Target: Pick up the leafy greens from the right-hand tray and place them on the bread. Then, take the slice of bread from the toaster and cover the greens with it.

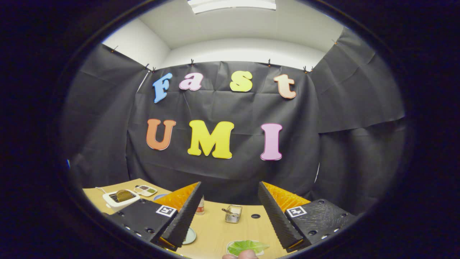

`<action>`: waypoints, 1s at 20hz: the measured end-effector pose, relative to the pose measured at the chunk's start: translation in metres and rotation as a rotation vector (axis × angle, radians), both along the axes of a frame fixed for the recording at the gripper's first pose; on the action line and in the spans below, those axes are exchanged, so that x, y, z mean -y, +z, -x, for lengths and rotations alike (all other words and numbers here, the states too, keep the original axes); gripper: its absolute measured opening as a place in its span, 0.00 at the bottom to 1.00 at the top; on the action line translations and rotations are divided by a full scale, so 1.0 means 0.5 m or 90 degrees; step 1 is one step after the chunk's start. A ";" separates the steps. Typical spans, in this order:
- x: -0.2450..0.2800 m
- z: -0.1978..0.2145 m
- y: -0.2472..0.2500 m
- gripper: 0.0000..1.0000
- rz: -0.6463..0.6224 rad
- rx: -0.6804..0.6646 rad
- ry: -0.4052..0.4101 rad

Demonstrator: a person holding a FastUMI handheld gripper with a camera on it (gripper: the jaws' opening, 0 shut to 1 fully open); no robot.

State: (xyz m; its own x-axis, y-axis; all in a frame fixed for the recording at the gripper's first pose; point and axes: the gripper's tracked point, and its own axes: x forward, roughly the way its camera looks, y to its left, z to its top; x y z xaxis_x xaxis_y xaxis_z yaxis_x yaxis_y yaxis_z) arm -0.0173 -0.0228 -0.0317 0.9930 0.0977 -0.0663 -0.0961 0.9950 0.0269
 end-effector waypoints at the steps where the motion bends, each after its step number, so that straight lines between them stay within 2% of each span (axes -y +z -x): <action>1: 0.014 -0.003 -0.009 0.95 -0.002 -0.008 -0.004; 7: 0.118 -0.018 -0.106 0.95 -0.010 -0.060 -0.032; 14: 0.206 -0.010 -0.388 0.95 -0.021 -0.219 -0.025; 20: 0.262 -0.044 -0.609 0.95 -0.056 -0.333 -0.023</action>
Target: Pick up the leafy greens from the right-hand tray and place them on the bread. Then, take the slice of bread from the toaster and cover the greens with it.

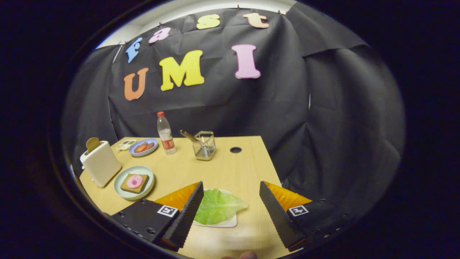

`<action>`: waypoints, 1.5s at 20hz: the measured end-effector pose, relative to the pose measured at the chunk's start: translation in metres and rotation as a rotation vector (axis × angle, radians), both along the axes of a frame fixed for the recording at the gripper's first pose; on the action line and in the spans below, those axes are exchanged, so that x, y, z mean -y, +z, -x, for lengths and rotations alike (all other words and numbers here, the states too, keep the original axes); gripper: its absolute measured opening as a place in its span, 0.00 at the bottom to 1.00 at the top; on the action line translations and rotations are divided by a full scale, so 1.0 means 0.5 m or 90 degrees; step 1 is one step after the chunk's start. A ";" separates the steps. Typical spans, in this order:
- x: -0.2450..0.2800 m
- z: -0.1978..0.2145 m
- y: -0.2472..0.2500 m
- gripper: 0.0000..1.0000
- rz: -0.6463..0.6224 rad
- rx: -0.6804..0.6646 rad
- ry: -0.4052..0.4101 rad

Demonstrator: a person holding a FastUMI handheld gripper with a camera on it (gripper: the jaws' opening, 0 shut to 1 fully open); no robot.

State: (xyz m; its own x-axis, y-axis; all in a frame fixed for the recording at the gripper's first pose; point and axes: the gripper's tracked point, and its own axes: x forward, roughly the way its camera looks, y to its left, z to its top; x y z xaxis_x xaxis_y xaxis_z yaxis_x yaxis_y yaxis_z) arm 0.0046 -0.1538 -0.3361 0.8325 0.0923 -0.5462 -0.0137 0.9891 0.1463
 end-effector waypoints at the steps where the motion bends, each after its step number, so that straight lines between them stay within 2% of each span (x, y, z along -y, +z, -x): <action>1: 0.002 -0.007 -0.035 0.96 -0.009 -0.019 -0.002; 6: -0.005 -0.046 -0.177 0.96 -0.031 -0.103 0.006; 11: -0.023 -0.048 -0.242 0.95 -0.069 -0.159 0.015; 13: -0.029 -0.058 -0.242 0.82 -0.067 -0.158 0.014; 20: -0.026 -0.068 -0.214 0.00 -0.027 -0.149 -0.009; 30: -0.101 -0.078 -0.025 0.00 -0.059 -0.088 0.000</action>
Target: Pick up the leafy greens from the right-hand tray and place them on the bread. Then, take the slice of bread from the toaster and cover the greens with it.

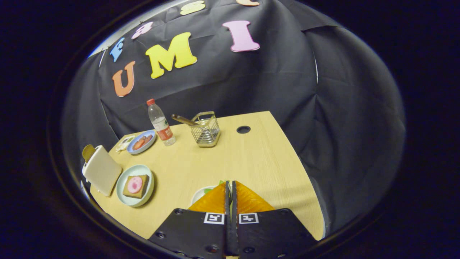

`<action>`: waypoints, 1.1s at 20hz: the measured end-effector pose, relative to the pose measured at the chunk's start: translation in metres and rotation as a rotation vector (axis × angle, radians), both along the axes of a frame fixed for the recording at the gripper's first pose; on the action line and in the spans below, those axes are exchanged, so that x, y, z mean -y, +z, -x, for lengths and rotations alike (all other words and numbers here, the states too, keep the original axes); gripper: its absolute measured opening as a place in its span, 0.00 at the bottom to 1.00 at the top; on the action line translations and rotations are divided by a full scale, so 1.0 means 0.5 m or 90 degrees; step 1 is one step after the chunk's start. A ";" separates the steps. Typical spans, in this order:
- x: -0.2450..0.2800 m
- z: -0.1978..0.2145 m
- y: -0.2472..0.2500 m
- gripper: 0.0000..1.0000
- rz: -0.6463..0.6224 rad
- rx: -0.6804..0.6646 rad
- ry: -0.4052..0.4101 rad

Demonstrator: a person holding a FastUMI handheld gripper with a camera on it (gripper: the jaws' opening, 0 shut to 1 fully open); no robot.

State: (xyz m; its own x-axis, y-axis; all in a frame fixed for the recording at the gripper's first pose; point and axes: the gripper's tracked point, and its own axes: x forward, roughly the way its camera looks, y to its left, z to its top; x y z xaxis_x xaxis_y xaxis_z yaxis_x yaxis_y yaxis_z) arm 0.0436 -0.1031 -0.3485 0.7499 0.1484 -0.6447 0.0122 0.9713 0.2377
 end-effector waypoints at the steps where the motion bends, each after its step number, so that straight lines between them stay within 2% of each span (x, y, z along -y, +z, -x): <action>1: -0.010 -0.001 0.020 0.00 0.002 0.006 0.000; 7: -0.119 0.000 0.134 0.00 0.023 0.029 0.015; 14: -0.420 -0.016 0.239 0.00 -0.019 0.067 0.065; 19: -0.640 -0.025 0.228 0.00 -0.065 0.068 0.113; 22: -0.745 -0.030 0.193 0.00 -0.126 0.040 0.120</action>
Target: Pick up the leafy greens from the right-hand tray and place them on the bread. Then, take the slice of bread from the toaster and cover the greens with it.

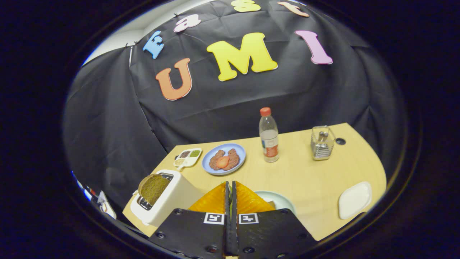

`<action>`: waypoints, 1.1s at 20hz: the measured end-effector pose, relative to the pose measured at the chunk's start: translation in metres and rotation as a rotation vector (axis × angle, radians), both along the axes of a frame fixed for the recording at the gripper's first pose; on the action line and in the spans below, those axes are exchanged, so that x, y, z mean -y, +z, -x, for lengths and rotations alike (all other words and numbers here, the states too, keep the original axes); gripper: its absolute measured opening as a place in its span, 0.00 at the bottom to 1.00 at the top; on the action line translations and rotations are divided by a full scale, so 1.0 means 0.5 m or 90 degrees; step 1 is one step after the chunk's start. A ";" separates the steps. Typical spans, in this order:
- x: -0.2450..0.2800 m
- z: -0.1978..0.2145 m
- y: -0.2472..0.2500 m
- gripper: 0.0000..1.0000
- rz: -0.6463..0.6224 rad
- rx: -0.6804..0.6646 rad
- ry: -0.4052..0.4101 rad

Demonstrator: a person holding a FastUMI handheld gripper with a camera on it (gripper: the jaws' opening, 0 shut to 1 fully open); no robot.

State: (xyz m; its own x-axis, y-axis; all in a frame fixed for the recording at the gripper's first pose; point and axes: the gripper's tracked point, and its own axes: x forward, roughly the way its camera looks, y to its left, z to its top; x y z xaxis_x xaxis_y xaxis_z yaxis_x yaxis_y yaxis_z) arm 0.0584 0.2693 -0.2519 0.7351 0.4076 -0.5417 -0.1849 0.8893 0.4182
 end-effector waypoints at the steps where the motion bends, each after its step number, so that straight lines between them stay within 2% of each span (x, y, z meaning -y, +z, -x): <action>1: -0.022 -0.001 -0.012 0.00 -0.022 -0.012 -0.002; 4: -0.049 -0.007 -0.056 0.00 -0.078 -0.049 -0.013; 7: -0.013 -0.011 -0.109 0.00 -0.099 -0.071 -0.035; 13: 0.124 -0.012 -0.207 0.00 -0.022 -0.105 -0.099; 17: 0.161 0.007 -0.247 0.04 0.023 -0.122 -0.091; 19: 0.177 0.008 -0.238 0.21 0.057 -0.101 -0.082; 22: 0.201 -0.001 -0.194 0.68 0.095 -0.053 -0.079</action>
